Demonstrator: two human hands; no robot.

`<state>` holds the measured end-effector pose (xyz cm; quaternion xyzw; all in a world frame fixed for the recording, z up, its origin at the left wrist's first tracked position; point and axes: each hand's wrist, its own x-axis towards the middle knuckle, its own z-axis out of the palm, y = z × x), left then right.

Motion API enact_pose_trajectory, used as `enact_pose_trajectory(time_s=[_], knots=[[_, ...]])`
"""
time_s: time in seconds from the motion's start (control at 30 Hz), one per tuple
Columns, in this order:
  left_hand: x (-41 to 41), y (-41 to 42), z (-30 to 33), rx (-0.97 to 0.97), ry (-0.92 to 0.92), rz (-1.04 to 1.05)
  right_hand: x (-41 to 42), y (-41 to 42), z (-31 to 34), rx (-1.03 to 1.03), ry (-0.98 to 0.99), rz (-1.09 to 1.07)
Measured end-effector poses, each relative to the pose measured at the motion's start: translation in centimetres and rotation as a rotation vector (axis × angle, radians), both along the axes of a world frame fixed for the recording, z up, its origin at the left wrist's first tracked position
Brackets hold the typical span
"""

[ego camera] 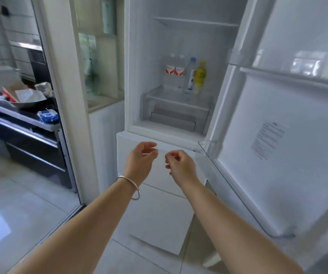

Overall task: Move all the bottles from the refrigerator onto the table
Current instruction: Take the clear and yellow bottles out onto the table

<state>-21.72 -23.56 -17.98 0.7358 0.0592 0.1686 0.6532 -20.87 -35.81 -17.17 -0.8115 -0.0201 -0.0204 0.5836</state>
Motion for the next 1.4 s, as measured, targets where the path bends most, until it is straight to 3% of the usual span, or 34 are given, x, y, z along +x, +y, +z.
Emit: enact_pose_trajectory(time_s=[0.4,0.7,0.93,1.27,1.4], knots=[[21.8,5.3,2.3,-0.038,-0.011,-0.022,23.4,5.0,0.8,0.157,0.054,-0.198],[39.5,6.5,4.3,-0.039,-0.07,-0.196,39.2,6.6,3.1,0.165,-0.147,-0.458],[51.7,3.8,6.2,-0.071,-0.033,-0.399,47.8,4.7,4.1,0.149,-0.165,-0.605],[61.7,-1.4,6.0,-0.098,0.061,-0.521,57.2,-0.6,3.6,0.242,-0.129,-0.711],[64.7,-2.9,6.4,0.032,0.024,-0.512,60.6,-2.9,4.5,0.171,-0.092,-0.698]])
